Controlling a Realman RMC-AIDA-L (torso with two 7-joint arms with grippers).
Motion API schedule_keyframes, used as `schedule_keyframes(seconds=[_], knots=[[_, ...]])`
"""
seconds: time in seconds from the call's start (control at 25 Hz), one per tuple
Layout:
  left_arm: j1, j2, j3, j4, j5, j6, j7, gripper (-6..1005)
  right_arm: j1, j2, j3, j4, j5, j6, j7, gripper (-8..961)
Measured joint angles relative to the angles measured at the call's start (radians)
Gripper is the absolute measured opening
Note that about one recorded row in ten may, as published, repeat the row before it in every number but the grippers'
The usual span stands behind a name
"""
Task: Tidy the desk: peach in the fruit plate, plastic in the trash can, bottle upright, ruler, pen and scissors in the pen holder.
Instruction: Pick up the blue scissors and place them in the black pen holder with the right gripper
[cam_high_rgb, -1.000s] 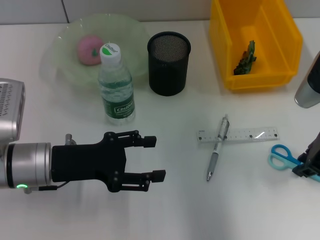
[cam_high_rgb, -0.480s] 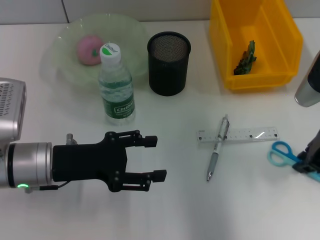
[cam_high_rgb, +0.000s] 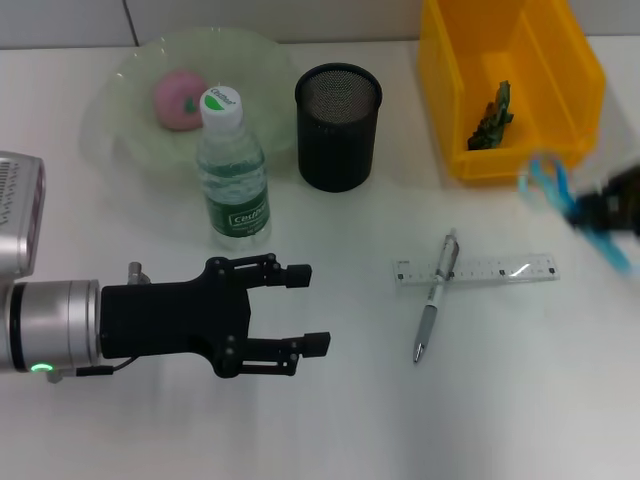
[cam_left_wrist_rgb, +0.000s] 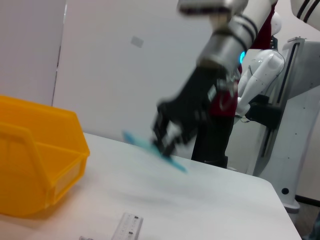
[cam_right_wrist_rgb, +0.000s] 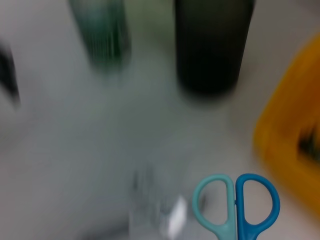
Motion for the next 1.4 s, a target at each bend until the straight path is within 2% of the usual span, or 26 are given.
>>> schedule_keyframes(seconds=[0.12, 0.16, 0.2, 0.32, 0.36, 0.4, 0.48, 0.56, 0.6, 0.68, 0.96, 1.36, 1.4], knots=[[0.0, -0.003, -0.001, 0.0, 0.0, 0.0, 0.002, 806, -0.02, -0.001, 0.105, 0.043, 0.237, 0.087, -0.084, 216], [0.0, -0.004, -0.001, 0.0, -0.001, 0.0, 0.003, 806, -0.033, -0.001, 0.123, 0.146, 0.422, 0.198, -0.174, 216], [0.0, -0.004, -0.001, 0.0, -0.001, 0.0, 0.003, 806, -0.033, -0.001, 0.123, 0.146, 0.422, 0.198, -0.174, 216], [-0.005, -0.007, -0.002, 0.001, -0.001, 0.0, 0.002, 806, -0.016, -0.001, 0.113, 0.38, 0.66, 0.333, -0.335, 216], [-0.007, -0.008, -0.003, 0.002, -0.001, 0.001, 0.001, 806, 0.038, -0.002, 0.107, 0.59, 0.812, 0.397, -0.495, 216], [-0.007, -0.008, -0.003, 0.002, -0.001, 0.001, 0.001, 805, 0.038, -0.002, 0.107, 0.59, 0.812, 0.397, -0.495, 216], [-0.01, -0.01, -0.006, 0.004, -0.001, 0.001, 0.001, 805, 0.115, -0.003, 0.106, 0.786, 0.896, 0.448, -0.637, 216], [-0.013, -0.013, -0.01, 0.009, -0.001, 0.001, 0.001, 805, 0.235, -0.003, 0.112, 1.021, 0.963, 0.536, -0.81, 217], [-0.013, -0.013, -0.01, 0.009, -0.001, 0.001, 0.001, 805, 0.235, -0.003, 0.112, 1.021, 0.963, 0.536, -0.81, 217], [-0.014, -0.014, -0.011, 0.011, -0.001, 0.001, 0.0, 805, 0.318, 0.004, 0.103, 1.166, 1.032, 0.617, -0.947, 217], [-0.015, -0.014, -0.015, 0.012, -0.003, 0.006, 0.0, 806, 0.414, 0.009, 0.093, 1.32, 1.128, 0.72, -1.133, 217], [-0.021, -0.014, -0.037, 0.014, -0.004, 0.006, 0.0, 803, 0.432, 0.01, 0.068, 1.346, 1.135, 0.781, -1.13, 217], [-0.021, -0.014, -0.037, 0.014, -0.004, 0.006, 0.0, 802, 0.432, 0.01, 0.068, 1.346, 1.135, 0.781, -1.13, 240]])
